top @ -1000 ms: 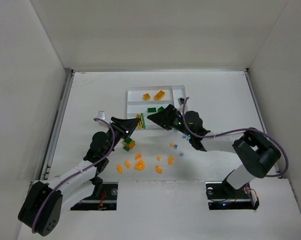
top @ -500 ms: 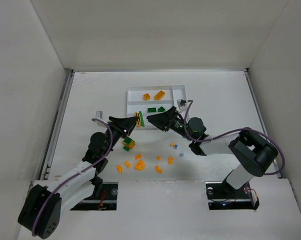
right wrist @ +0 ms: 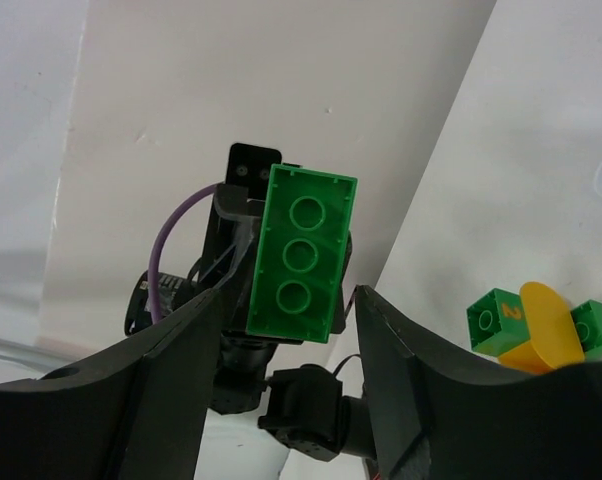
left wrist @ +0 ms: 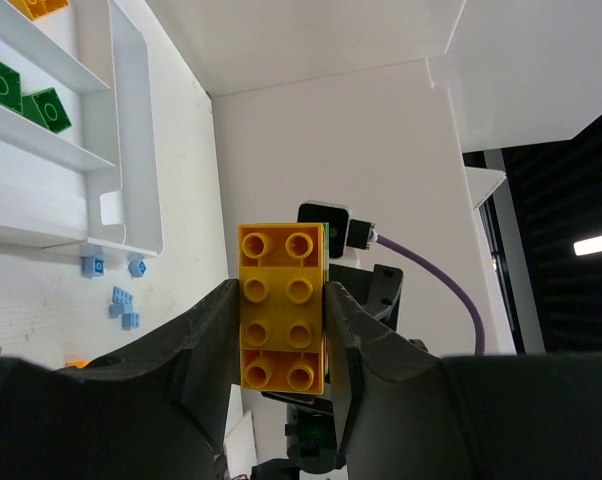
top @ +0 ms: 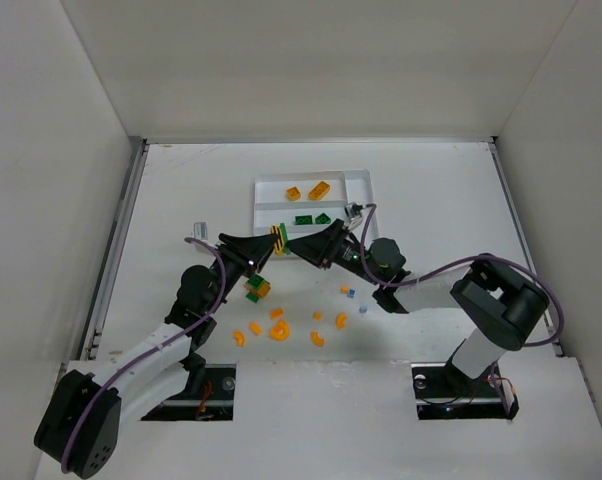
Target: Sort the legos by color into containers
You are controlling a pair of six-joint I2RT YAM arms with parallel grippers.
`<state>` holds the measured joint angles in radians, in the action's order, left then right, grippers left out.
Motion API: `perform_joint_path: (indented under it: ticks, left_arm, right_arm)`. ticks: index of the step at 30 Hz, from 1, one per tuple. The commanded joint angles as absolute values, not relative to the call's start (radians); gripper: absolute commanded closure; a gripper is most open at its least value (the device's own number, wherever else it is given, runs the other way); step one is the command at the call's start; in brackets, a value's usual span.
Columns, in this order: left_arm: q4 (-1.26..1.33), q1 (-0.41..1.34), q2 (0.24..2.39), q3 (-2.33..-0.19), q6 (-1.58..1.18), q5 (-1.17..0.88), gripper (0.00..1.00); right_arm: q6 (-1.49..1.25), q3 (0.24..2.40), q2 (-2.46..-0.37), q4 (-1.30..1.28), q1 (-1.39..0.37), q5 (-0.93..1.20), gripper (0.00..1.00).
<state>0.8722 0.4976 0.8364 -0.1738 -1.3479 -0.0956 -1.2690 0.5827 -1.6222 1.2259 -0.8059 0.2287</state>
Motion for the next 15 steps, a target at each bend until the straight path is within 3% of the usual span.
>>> perform_joint_path:
  ticks: [1,5,15]
  left_arm:
    - [0.937,0.504,0.816,-0.201,-1.347,-0.092,0.86]
    - [0.94,0.508,0.821,-0.193,-1.342,-0.089,0.86]
    - [0.937,0.51,0.821,-0.189,-1.338,-0.089,0.86]
  right_arm:
    - [-1.267,0.62,-1.637,1.272,-0.815,0.225,0.41]
    - [-1.269,0.632,-1.644,1.266,-0.82,0.229,0.42]
    - [-1.269,0.647,-1.651,1.249,-0.826,0.224,0.57]
